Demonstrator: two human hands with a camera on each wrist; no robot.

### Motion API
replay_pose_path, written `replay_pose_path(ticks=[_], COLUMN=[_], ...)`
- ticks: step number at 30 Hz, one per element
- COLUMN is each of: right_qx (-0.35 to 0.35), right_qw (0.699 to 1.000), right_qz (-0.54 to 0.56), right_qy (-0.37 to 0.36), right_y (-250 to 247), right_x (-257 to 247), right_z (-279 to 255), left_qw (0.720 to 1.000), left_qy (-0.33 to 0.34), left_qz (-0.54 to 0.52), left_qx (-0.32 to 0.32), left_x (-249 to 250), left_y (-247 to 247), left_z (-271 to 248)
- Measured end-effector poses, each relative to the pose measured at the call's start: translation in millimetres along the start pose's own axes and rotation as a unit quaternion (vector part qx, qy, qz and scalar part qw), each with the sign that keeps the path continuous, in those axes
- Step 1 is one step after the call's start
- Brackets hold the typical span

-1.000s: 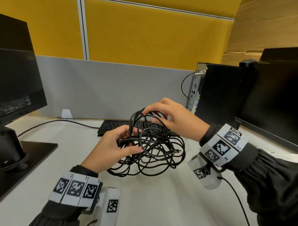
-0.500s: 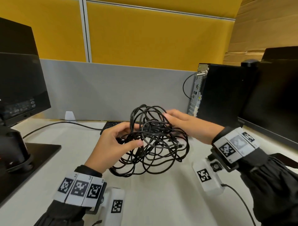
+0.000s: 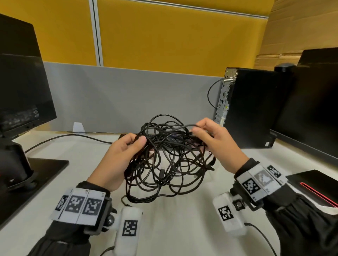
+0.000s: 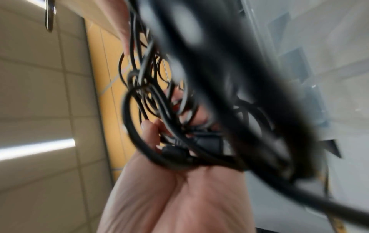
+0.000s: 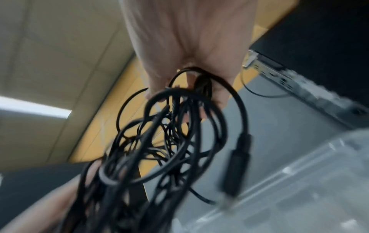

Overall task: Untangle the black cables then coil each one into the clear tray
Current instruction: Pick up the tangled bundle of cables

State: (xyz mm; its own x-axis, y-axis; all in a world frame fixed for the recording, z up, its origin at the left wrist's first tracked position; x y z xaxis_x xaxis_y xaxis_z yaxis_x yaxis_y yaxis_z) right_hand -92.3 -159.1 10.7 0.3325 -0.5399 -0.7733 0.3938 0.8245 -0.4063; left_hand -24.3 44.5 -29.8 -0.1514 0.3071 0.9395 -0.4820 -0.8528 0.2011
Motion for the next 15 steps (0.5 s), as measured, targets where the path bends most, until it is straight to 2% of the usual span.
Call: replay_pose_path(ticks=[3, 7, 12, 15], right_qx=[0.034, 0.041, -0.022, -0.051], right_qw=[0.992, 0.987, 0.966, 0.962], right_qz=[0.113, 0.155, 0.241, 0.251], right_qy=[0.037, 0.028, 0.089, 0.099], right_y=[-7.6, -9.5, -9.6, -13.1], right_x=[-3.6, -8.2, 1.1, 4.3], right_z=[2.9, 6.3, 3.2, 0.2], left_qw=[0.999, 0.995, 0.996, 0.995], left_qy=[-0.031, -0.025, -0.058, -0.081], left_qz=[0.019, 0.079, 0.020, 0.001], left_qx=[-0.038, -0.062, -0.067, -0.058], left_x=[-3.5, -6.1, -4.7, -9.2], left_y=[2.1, 1.3, -0.8, 4.9], left_z=[-0.8, -0.4, -1.4, -3.3])
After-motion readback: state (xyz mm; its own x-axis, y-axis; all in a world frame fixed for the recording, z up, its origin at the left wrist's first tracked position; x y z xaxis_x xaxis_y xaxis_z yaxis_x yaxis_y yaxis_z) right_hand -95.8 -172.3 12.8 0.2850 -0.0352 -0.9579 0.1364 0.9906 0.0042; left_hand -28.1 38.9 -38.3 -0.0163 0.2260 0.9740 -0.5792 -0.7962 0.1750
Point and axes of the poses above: each hand's wrist, its own z-axis towards the middle knuckle, its own y-axis out of the palm, x = y × z, the point moved 5 cm from there along z, towards the middle knuckle, and after that the axes turned 4 degrees about -z, right-handed, at the moved point
